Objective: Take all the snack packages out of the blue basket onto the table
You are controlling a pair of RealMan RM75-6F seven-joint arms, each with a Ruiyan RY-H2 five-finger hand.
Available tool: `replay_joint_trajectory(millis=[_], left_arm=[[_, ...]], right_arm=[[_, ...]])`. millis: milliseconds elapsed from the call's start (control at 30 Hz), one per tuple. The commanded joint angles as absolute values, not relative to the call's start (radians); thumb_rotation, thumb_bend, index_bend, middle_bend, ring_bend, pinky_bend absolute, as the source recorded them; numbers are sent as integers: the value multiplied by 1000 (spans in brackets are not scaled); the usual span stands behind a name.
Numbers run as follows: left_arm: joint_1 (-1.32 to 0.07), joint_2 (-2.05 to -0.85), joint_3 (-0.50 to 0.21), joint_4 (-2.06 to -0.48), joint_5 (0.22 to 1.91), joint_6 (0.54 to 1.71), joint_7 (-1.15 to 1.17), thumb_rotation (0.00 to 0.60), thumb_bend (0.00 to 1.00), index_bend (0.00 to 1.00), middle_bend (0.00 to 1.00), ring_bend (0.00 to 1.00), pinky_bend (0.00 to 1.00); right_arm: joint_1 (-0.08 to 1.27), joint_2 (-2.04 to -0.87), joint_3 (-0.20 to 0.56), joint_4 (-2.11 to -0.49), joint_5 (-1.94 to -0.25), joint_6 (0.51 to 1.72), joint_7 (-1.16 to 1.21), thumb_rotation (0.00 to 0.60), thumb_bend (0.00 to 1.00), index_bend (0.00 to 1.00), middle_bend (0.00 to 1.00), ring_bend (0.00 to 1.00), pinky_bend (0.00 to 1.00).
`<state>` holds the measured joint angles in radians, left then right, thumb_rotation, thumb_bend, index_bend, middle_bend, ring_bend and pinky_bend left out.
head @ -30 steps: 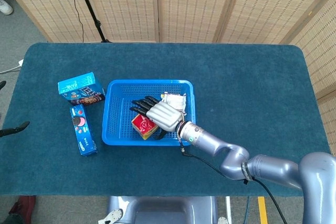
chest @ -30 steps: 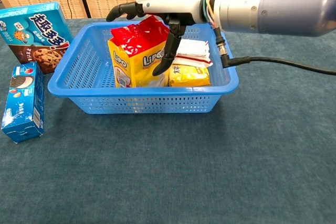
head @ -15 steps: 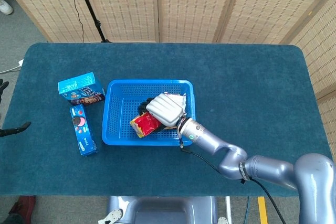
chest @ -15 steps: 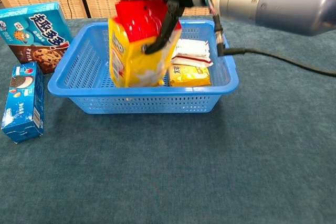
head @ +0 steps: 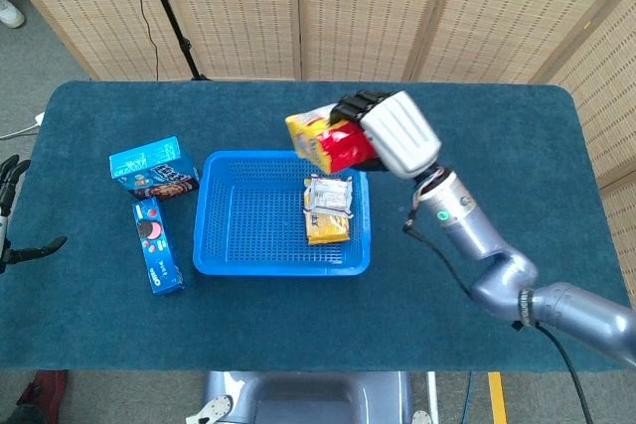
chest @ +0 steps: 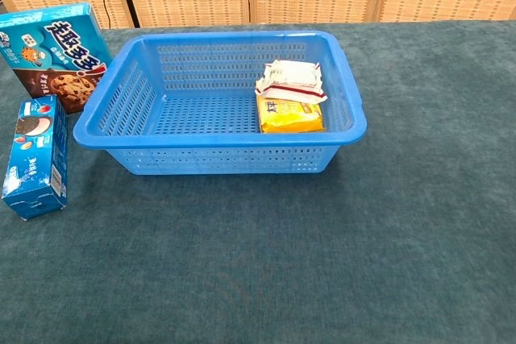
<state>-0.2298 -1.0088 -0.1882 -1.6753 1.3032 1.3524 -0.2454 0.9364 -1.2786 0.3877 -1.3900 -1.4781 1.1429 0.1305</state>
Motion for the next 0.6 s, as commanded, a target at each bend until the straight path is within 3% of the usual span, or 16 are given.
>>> replay_joint_trajectory(millis=[33,433,500,567,600], left_arm=[[-226,-1003,-184,-1681,1307,1355,-235,600,30,0,0,0,0],[-211,-981,-175,-1708,1328,1369,-239,600,35,0,0,0,0],[-211,-978,-172,-1709,1332,1365,-240,600,35,0,0,0,0],[-209,-975,-171,-1710,1333,1366,-244,600,35,0,0,0,0],[-207,-972,-170,-1710,1332,1365,-244,600,35,0,0,0,0]], right_arm=[[856,-1214,345,-1297,-1457,1141,179,600,275,589,583,484,622],[760,-1358,146,-905,-1544,1138,282,600,295,594,580,484,618],[756,-1366,113,-881,-1561,1110,295,600,293,516,521,432,527],[768,-1324,69,-924,-1570,1006,318,600,145,248,240,180,197],[775,-1297,66,-973,-1560,969,340,600,86,159,140,97,99]])
